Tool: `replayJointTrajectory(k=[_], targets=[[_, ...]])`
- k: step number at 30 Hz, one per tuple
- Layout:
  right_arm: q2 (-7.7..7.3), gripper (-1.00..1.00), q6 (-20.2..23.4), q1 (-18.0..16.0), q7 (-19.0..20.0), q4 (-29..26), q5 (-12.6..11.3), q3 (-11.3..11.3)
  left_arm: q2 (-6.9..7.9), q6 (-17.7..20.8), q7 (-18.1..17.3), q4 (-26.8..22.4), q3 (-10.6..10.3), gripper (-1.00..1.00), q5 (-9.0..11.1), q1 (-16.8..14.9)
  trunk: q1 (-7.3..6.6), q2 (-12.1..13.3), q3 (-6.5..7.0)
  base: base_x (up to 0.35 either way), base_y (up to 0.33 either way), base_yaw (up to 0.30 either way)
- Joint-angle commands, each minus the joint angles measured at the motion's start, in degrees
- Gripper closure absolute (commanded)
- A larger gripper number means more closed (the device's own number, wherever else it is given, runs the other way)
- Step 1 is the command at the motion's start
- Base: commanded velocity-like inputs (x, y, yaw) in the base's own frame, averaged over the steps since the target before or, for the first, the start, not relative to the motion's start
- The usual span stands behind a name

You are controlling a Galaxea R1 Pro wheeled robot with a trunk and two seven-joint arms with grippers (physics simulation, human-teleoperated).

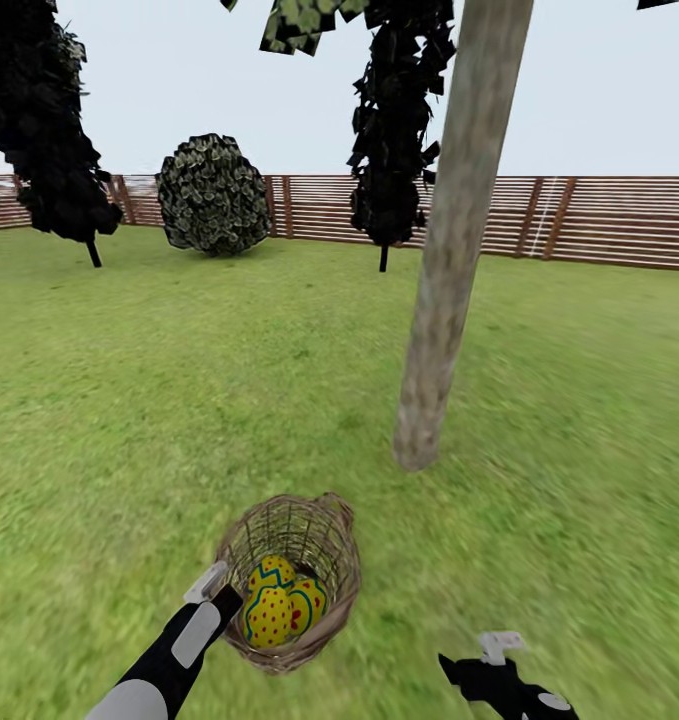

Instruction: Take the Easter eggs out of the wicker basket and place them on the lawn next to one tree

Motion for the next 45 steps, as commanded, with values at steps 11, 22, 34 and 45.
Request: replayJointTrajectory(k=[11, 22, 34, 45], targets=[[-0.06, -1.00, -0.17, -0.03, 0.41, 0.00, 0.69, -0.48, -0.06, 0.16, 0.18, -0.19, 0.14, 1.00, 0.34, -0.04, 0.04, -0.05, -0.07, 0.340, -0.095, 0.130], [-1.41, -1.00, -0.19, -0.03, 1.98, -0.69, 0.13, -0.71, -0.06, 0.15, 0.18, -0.18, 0.15, 1.00, 0.34, -0.04, 0.04, -0.05, -0.07, 0.339, -0.140, 0.000], [-9.05, -1.00, 0.97, -0.04, 43.47, -1.04, -0.04, -1.01, -0.01, 0.13, 0.18, -0.17, 0.22, 1.00, 0.34, -0.04, 0.04, -0.05, -0.07, 0.337, -0.143, 0.000], [-9.08, -1.00, 0.97, -0.47, 40.49, -0.18, 0.36, -0.76, 0.21, 0.16, 0.18, -0.17, 0.49, 1.00, 0.52, 0.22, 0.04, -0.05, -0.55, 0.000, 0.000, 0.000]])
